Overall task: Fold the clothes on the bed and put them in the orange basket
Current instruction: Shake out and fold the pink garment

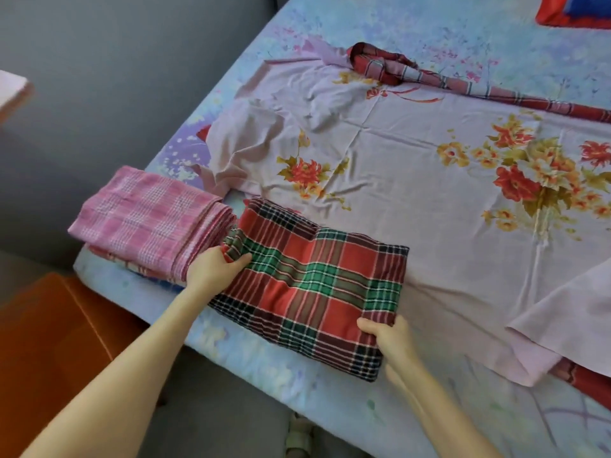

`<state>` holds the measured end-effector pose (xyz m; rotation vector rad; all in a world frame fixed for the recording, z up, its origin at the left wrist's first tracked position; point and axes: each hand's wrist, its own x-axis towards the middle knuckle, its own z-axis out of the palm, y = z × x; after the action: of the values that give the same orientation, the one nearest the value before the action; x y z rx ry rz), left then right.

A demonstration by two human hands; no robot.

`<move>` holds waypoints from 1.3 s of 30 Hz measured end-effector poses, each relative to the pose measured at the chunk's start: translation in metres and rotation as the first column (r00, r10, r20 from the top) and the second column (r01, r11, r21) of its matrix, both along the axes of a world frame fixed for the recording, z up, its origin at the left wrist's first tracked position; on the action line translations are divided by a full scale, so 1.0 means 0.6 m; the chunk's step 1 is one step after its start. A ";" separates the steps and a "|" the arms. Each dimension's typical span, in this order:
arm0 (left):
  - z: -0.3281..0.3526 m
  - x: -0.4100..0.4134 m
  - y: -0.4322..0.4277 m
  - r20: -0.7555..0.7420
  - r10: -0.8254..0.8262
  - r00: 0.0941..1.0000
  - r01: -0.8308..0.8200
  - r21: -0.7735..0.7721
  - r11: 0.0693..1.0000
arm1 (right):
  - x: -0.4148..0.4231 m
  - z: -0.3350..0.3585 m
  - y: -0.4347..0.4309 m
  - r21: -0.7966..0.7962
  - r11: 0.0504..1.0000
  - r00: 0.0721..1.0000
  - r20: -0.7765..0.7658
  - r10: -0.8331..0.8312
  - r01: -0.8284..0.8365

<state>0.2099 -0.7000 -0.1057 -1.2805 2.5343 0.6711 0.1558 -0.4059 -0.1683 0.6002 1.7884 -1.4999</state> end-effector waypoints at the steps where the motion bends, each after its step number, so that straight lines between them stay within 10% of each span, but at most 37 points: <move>1: 0.003 0.005 -0.025 0.080 -0.040 0.996 0.048 -0.096 0.994 | 0.012 -0.009 -0.033 -0.003 1.000 1.000 0.012 0.009 -0.009; 7: -0.021 0.000 0.006 0.437 -0.238 0.867 0.451 -0.487 0.748 | 0.057 -0.059 -0.108 0.155 0.987 0.987 0.159 0.020 -0.045; 11: -0.070 -0.021 0.069 0.302 -0.615 0.728 0.655 -0.043 0.755 | 0.046 -0.074 -0.091 0.213 0.971 0.987 0.139 0.077 -0.106; 14: -0.114 -0.033 0.081 0.505 -0.662 0.554 0.634 0.259 0.729 | 0.029 -0.042 -0.078 0.143 0.971 0.964 0.213 0.159 -0.191; 21: -0.055 -0.163 0.172 0.383 -0.745 0.546 0.806 0.006 0.593 | -0.058 0.008 0.101 0.192 0.967 0.966 0.168 -0.199 0.166; 29: -0.051 -0.274 0.478 -0.027 -0.899 0.438 0.898 0.052 0.436 | -0.089 0.016 0.430 0.144 0.627 0.619 0.102 -0.779 0.765; 39: -0.078 -0.373 0.834 -0.011 -0.992 0.122 0.992 0.027 0.122 | -0.233 -0.014 0.606 -0.291 0.261 0.377 0.488 -0.787 0.920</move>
<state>-0.0138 -0.1994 -0.1524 0.6704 2.5431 0.2920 0.0158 -0.0420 -0.1767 1.5676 0.6327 -2.3762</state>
